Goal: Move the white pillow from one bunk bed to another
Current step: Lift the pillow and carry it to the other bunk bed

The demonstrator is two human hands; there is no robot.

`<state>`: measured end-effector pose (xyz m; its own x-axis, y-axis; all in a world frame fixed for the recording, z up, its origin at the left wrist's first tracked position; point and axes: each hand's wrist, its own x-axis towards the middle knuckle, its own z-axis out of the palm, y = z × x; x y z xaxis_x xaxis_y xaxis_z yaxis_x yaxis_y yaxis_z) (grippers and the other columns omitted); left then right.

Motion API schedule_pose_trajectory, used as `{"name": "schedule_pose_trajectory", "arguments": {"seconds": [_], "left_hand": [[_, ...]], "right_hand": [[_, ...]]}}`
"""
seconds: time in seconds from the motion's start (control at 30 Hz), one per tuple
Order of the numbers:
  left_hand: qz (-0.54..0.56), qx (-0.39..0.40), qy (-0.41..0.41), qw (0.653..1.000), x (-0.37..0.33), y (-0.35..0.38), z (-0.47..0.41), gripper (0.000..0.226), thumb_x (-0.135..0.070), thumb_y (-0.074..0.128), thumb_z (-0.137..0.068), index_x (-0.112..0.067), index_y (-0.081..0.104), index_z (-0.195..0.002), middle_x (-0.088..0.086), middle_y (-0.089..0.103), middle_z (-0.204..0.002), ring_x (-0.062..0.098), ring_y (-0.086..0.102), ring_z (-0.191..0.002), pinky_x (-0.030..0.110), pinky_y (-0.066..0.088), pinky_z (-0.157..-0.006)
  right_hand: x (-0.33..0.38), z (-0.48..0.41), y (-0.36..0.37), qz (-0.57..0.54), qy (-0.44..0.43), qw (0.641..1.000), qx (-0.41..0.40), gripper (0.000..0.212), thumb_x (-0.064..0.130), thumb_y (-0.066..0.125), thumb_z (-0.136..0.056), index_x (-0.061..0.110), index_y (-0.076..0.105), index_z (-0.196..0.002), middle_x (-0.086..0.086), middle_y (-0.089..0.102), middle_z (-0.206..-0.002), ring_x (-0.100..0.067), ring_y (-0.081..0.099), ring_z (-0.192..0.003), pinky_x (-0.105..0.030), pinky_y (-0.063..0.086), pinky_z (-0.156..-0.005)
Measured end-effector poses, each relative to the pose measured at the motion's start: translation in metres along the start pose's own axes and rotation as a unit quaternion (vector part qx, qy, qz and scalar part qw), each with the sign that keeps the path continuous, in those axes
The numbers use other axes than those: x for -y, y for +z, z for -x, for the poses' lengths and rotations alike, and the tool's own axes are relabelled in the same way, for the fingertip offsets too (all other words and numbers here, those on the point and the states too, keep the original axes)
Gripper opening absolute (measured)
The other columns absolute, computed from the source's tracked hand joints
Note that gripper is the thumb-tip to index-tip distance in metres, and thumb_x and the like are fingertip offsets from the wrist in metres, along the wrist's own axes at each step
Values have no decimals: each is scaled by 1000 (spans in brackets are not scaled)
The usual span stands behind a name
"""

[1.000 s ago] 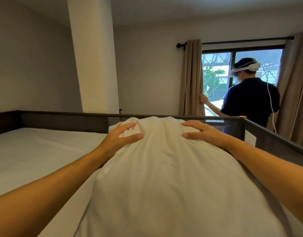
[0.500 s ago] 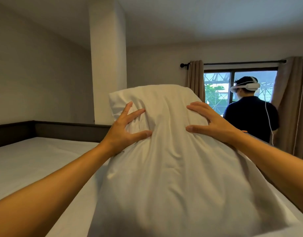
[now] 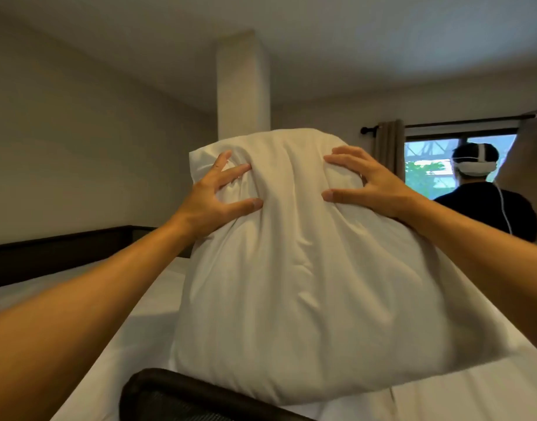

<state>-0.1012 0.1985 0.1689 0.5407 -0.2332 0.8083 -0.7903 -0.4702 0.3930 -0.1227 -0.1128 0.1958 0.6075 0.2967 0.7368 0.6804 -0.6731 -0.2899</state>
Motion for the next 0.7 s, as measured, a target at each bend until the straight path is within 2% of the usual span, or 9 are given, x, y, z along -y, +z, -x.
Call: {"name": "schedule_pose_trajectory", "arguments": {"seconds": [0.1, 0.2, 0.27, 0.4, 0.53, 0.7], "left_hand": [[-31, -44, 8, 999, -14, -32, -5, 72, -40, 78, -70, -33, 51, -136, -10, 16, -161, -2, 28, -132, 21, 28, -107], [-62, -72, 7, 995, -37, -69, -14, 74, -44, 77, -68, -29, 52, -136, -4, 17, -161, 0, 27, -137, 14, 27, -107], [-86, -92, 12, 992, -54, -96, -19, 78, -50, 76, -63, -29, 53, -135, -1, 18, -161, -1, 26, -138, 11, 26, -107], [-159, -116, 2, 980, -87, -151, -3, 76, -55, 75, -64, -36, 53, -134, -4, 18, -161, -5, 26, -138, 19, 29, -110], [-242, -135, -39, 960, -113, -194, 40, 74, -55, 73, -67, -38, 50, -135, -10, 18, -161, 5, 28, -142, 31, 33, -112], [-319, -177, -105, 925, -138, -242, 109, 68, -46, 74, -73, -36, 50, -136, -10, 21, -160, 8, 31, -140, 30, 34, -110]], "right_hand": [[24, -33, -5, -3, -45, 999, -7, 89, 74, 71, -52, 36, 56, -131, 8, 38, -147, -5, 36, -137, -29, 24, -117], [52, -63, -13, -17, -86, 996, -19, 93, 75, 71, -51, 32, 57, -132, 5, 39, -146, -4, 34, -137, -21, 20, -116], [67, -79, -13, -40, -113, 993, -20, 86, 68, 73, -57, 31, 56, -133, 4, 38, -146, -5, 34, -137, -19, 20, -114], [98, -100, 3, -110, -155, 982, -15, 79, 69, 70, -63, 37, 54, -133, 10, 37, -146, -5, 37, -131, -22, 26, -111], [135, -108, 47, -194, -189, 963, 4, 74, 61, 73, -67, 35, 54, -134, 11, 39, -144, -6, 39, -130, -19, 26, -109], [199, -102, 108, -283, -222, 931, 66, 70, 52, 75, -72, 30, 55, -135, 11, 39, -140, -2, 39, -125, -15, 24, -103]]}}
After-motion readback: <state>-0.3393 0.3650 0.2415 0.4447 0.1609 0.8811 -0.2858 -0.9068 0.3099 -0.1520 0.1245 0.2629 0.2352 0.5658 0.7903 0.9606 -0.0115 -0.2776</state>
